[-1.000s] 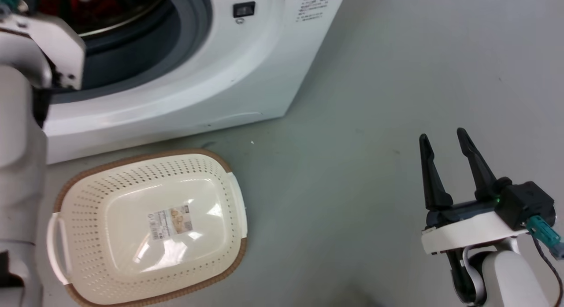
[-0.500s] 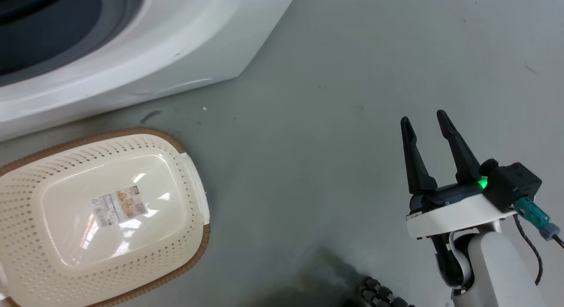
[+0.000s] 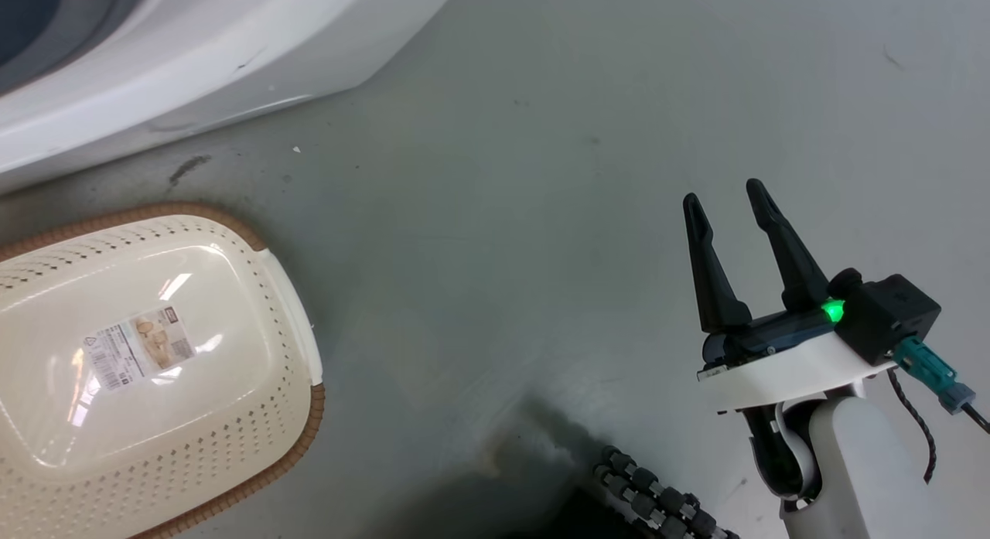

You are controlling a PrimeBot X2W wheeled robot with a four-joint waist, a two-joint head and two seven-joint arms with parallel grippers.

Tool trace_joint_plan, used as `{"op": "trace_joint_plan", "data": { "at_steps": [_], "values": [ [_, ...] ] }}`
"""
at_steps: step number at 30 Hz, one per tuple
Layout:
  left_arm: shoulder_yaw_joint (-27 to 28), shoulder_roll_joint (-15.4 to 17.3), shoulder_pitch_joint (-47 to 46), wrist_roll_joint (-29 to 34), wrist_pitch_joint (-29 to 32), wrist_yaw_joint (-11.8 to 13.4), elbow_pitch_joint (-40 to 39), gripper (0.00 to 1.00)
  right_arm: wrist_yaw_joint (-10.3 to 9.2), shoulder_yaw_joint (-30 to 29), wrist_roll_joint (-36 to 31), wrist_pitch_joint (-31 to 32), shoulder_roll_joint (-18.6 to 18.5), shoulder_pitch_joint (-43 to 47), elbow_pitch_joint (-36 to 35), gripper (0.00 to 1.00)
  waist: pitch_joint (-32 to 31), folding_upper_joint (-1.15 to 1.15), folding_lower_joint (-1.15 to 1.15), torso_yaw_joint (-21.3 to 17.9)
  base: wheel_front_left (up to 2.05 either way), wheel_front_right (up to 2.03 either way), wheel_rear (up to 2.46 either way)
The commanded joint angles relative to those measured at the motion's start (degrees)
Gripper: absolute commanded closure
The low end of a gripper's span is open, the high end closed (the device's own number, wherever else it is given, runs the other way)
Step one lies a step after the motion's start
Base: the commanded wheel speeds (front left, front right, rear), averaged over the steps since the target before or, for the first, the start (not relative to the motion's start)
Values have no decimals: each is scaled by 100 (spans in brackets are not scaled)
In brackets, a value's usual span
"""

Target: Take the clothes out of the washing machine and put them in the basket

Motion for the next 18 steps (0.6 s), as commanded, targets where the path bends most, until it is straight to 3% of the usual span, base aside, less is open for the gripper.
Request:
{"op": "trace_joint_plan", "data": {
  "at_steps": [1, 6, 7, 8, 9, 13, 18],
  "values": [
    [-58, 109, -99, -85, 144, 6, -90, 0, -4, 25, 6, -15, 12, -91, 9, 0, 100, 0, -1, -67, 0, 0, 0],
    [-92, 346, -114, -276, 544, 5, -355, 0, -4, 84, 88, -16, 12, -149, 14, 0, 217, 0, -1, -119, 0, 0, 0],
    [-96, 374, -98, -291, 554, 6, -427, 30, -4, 91, 97, -16, 11, -158, 15, 0, 228, 0, -1, -123, 0, 0, 0],
    [-89, 400, -83, -287, 509, 21, -490, 76, -4, 101, 104, -16, 11, -176, 11, 0, 243, 0, -1, -129, 0, 0, 0],
    [-87, 421, -38, -297, 505, 35, -504, 100, -4, 116, 113, -16, 11, -194, 14, 0, 247, 0, -1, -139, 0, 0, 0],
    [-49, 494, 48, -311, 405, 142, -577, 100, -4, 111, 124, -16, 10, -222, 29, 0, 227, 0, -1, -162, 0, 0, 0],
    [-46, 502, 4, -200, -356, 353, -652, 100, -4, 63, 97, -16, 11, -205, 52, 0, 179, 0, -1, -156, 0, 0, 0]
  ]
}}
